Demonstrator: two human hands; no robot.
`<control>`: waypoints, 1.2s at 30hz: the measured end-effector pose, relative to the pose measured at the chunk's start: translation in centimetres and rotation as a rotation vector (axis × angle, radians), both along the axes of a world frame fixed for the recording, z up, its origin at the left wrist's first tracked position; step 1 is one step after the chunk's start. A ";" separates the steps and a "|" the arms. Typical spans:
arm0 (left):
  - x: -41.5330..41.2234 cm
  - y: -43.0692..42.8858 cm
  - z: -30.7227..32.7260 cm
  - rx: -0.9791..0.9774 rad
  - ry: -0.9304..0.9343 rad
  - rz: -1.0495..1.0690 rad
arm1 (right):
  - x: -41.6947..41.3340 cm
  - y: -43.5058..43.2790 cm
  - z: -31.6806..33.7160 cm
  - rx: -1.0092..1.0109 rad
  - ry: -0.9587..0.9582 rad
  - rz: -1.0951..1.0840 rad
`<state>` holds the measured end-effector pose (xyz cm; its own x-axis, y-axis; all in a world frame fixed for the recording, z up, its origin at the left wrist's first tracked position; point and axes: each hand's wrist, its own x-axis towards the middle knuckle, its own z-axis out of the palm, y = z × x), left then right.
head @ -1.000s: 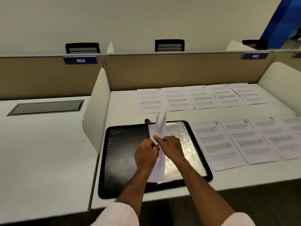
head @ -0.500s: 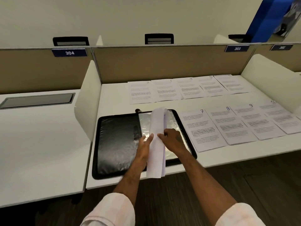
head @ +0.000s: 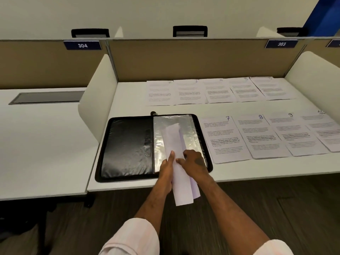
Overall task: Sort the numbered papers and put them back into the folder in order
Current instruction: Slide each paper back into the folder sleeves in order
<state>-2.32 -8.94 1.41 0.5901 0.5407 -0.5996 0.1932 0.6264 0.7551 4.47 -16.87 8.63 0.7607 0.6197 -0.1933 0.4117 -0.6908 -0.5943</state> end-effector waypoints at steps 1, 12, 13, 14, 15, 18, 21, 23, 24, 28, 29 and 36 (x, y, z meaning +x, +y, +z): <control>0.2 -0.1 0.1 0.009 -0.007 0.002 | 0.2 -0.4 -0.1 -0.001 -0.015 -0.007; -0.9 5.3 -2.3 1.324 0.615 -0.883 | 2.5 -4.3 -1.5 0.005 -0.140 -0.036; -0.7 5.5 -2.6 1.391 0.611 -0.928 | 2.5 -4.3 -1.6 -0.010 -0.146 -0.038; -0.4 5.5 -2.8 1.448 0.606 -0.948 | 2.5 -4.2 -1.7 -0.018 -0.149 -0.042; -0.3 5.5 -3.0 1.490 0.599 -0.943 | 2.4 -4.1 -1.8 -0.027 -0.144 -0.044; -0.1 5.7 -3.2 1.494 0.597 -0.881 | 2.2 -3.6 -1.7 -0.027 -0.153 -0.053; 0.1 6.1 -3.2 1.431 0.612 -0.835 | 1.8 -3.4 -1.4 -0.009 -0.172 -0.073; 0.2 6.5 -3.3 1.398 0.599 -0.818 | 1.8 -3.4 -1.2 0.004 -0.177 -0.090; 0.3 6.6 -3.3 1.386 0.593 -0.804 | 1.8 -3.4 -1.1 0.010 -0.181 -0.099; 0.4 7.2 -3.4 1.312 0.588 -0.692 | 2.0 -3.5 -0.8 0.017 -0.208 -0.109; 0.4 7.4 -3.6 1.271 0.587 -0.668 | 2.0 -3.6 -0.7 0.022 -0.212 -0.113; 1.2 8.9 -3.9 1.048 0.467 -0.656 | 2.2 -4.3 -1.5 0.092 -0.223 -0.073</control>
